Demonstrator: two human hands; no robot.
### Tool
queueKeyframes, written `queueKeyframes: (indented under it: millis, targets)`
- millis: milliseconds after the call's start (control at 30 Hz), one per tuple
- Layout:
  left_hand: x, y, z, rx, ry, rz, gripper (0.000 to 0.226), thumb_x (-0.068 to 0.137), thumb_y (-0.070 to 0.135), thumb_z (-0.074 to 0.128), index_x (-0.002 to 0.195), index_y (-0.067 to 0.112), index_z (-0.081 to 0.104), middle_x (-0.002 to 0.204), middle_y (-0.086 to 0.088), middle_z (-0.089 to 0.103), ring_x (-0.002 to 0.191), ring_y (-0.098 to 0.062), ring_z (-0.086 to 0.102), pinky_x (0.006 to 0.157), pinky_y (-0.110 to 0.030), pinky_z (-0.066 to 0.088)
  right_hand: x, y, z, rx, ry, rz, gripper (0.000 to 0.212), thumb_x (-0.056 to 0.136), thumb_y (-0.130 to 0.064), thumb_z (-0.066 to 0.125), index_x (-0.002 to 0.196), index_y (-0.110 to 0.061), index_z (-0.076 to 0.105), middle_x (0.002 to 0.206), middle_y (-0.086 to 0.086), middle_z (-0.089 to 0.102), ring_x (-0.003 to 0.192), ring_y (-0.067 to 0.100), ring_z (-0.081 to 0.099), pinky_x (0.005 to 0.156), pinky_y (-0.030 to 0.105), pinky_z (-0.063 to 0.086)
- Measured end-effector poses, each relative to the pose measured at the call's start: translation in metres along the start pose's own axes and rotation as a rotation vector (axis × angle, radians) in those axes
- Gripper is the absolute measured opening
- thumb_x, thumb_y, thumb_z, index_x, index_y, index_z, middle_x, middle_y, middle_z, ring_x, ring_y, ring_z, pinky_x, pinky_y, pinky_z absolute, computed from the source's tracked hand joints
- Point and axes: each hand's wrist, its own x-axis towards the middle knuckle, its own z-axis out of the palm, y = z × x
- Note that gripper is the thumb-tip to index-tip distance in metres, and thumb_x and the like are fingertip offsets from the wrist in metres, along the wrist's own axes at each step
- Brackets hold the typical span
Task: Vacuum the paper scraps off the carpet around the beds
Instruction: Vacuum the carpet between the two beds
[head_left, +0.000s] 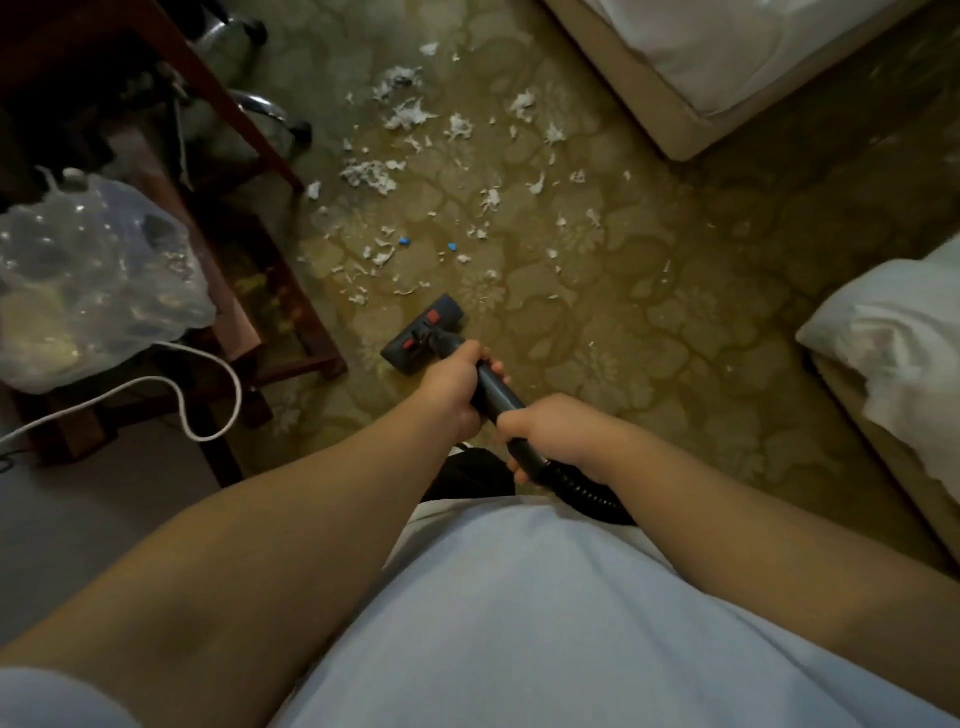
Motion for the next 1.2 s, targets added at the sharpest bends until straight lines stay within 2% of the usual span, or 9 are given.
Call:
queueKeyframes:
  millis: [67, 167, 300, 400, 500, 700, 833, 1067, 1200]
  targets:
    - [-0.002, -0.022, 0.028, 0.001, -0.041, -0.019, 0.008, 0.094, 0.014, 0.059, 0.086, 0.011, 0.057, 0.064, -0.004, 0.058, 0.059, -0.017, 0.057, 0.06, -0.031, 0.054, -0.011, 0.02, -0.025, 0.002, 0.041, 0.023, 0.026, 0.088, -0.022, 0.069, 0.102, -0.001, 0.07, 0.065, 0.011, 0.073, 0.052, 0.021, 0.069, 0.054, 0.027, 0.055]
    - [-0.01, -0.057, 0.072, 0.0, -0.087, -0.048, 0.011, 0.095, 0.014, 0.058, 0.085, 0.01, 0.057, 0.062, -0.004, 0.058, 0.058, -0.017, 0.057, 0.06, -0.03, 0.053, -0.029, 0.056, -0.063, 0.031, 0.081, 0.059, 0.033, 0.08, -0.025, 0.071, 0.1, 0.002, 0.071, 0.073, 0.018, 0.075, 0.065, 0.031, 0.07, 0.069, 0.042, 0.058]
    - [-0.018, -0.106, 0.142, 0.043, -0.136, -0.083, 0.009, 0.095, 0.014, 0.058, 0.088, 0.009, 0.057, 0.065, -0.006, 0.059, 0.058, -0.019, 0.058, 0.059, -0.031, 0.054, -0.061, 0.101, -0.125, 0.045, 0.137, 0.06, 0.038, 0.076, -0.028, 0.075, 0.101, 0.001, 0.072, 0.088, 0.023, 0.078, 0.07, 0.033, 0.073, 0.076, 0.047, 0.061]
    - [-0.029, -0.14, 0.201, 0.087, -0.192, -0.123, 0.009, 0.095, 0.014, 0.058, 0.089, 0.009, 0.055, 0.068, -0.006, 0.058, 0.06, -0.02, 0.057, 0.062, -0.034, 0.053, -0.083, 0.137, -0.179, 0.1, 0.149, 0.092, 0.035, 0.082, -0.026, 0.076, 0.102, 0.001, 0.07, 0.089, 0.022, 0.078, 0.071, 0.032, 0.073, 0.073, 0.045, 0.06]
    - [-0.035, -0.17, 0.247, 0.141, -0.221, -0.132, 0.008, 0.096, 0.014, 0.057, 0.091, 0.008, 0.054, 0.067, -0.006, 0.057, 0.057, -0.018, 0.056, 0.056, -0.03, 0.052, -0.101, 0.167, -0.216, 0.17, 0.184, 0.118, 0.032, 0.086, -0.025, 0.075, 0.102, 0.003, 0.07, 0.086, 0.022, 0.077, 0.07, 0.032, 0.071, 0.073, 0.045, 0.06]
    - [-0.042, -0.193, 0.285, 0.217, -0.261, -0.175, 0.011, 0.094, 0.01, 0.059, 0.103, 0.007, 0.056, 0.068, -0.006, 0.057, 0.058, -0.017, 0.057, 0.056, -0.029, 0.054, -0.111, 0.198, -0.243, 0.211, 0.219, 0.092, 0.032, 0.085, -0.03, 0.075, 0.101, -0.003, 0.073, 0.083, 0.014, 0.08, 0.074, 0.028, 0.077, 0.086, 0.044, 0.063]
    - [-0.04, -0.177, 0.289, 0.226, -0.25, -0.151, 0.007, 0.093, 0.009, 0.059, 0.099, 0.008, 0.056, 0.07, -0.005, 0.058, 0.062, -0.016, 0.057, 0.064, -0.032, 0.053, -0.106, 0.186, -0.249, 0.218, 0.204, 0.09, 0.03, 0.086, -0.03, 0.075, 0.101, -0.004, 0.072, 0.088, 0.015, 0.08, 0.09, 0.034, 0.079, 0.092, 0.05, 0.062]
    - [-0.01, -0.101, 0.263, 0.148, -0.211, -0.09, 0.014, 0.09, 0.01, 0.061, 0.103, 0.008, 0.056, 0.072, -0.006, 0.06, 0.062, -0.018, 0.059, 0.059, -0.031, 0.055, -0.068, 0.103, -0.24, 0.13, 0.166, 0.048, 0.025, 0.088, -0.024, 0.074, 0.102, -0.003, 0.071, 0.089, 0.017, 0.08, 0.071, 0.026, 0.074, 0.073, 0.039, 0.061]
    - [0.02, -0.025, 0.23, 0.116, -0.187, -0.068, 0.006, 0.093, 0.012, 0.059, 0.09, 0.009, 0.056, 0.069, -0.006, 0.058, 0.061, -0.019, 0.056, 0.06, -0.032, 0.053, -0.025, 0.027, -0.214, 0.077, 0.171, 0.031, 0.024, 0.086, -0.023, 0.074, 0.098, -0.002, 0.073, 0.092, 0.019, 0.08, 0.072, 0.027, 0.073, 0.076, 0.039, 0.06]
